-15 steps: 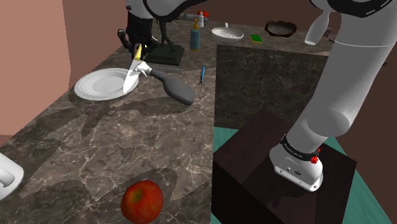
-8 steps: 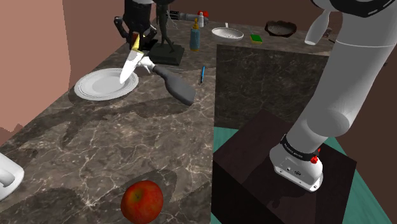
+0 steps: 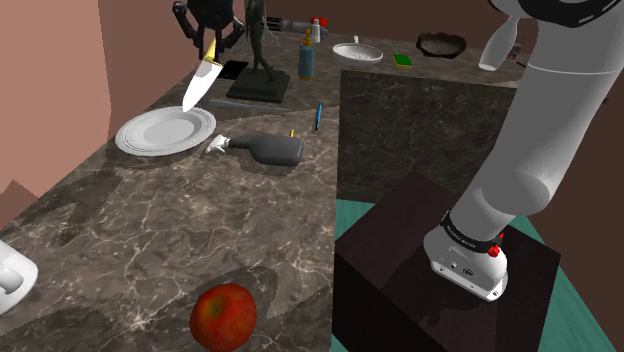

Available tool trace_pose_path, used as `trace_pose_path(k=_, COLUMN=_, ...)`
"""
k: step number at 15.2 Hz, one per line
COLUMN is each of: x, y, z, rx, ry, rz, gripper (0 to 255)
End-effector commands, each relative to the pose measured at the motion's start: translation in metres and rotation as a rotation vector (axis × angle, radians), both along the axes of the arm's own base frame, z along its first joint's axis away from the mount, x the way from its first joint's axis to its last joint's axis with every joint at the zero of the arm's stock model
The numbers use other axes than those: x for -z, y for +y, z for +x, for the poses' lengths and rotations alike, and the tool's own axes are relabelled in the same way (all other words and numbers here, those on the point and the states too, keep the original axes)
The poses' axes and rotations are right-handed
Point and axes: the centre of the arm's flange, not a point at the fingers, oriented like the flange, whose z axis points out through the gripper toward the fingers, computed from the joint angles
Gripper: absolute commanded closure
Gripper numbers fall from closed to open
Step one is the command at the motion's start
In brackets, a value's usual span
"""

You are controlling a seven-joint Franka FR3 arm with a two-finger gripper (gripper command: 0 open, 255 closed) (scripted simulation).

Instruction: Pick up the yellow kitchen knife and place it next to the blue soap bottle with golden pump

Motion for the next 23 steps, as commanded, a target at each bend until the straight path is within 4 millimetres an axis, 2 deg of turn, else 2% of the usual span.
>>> trace_pose_path(k=1, x=-0.011, y=0.000, z=0.000, rx=0.000, ry=0.000, rz=0.000, gripper=255)
trace_pose_path(k=10, x=-0.058, y=0.000, z=0.000, rx=0.000, ry=0.000, rz=0.000, gripper=255)
trace_pose_path(k=23, x=-0.058, y=-0.171, z=-0.012, rx=0.000, ry=0.000, rz=0.000, gripper=255)
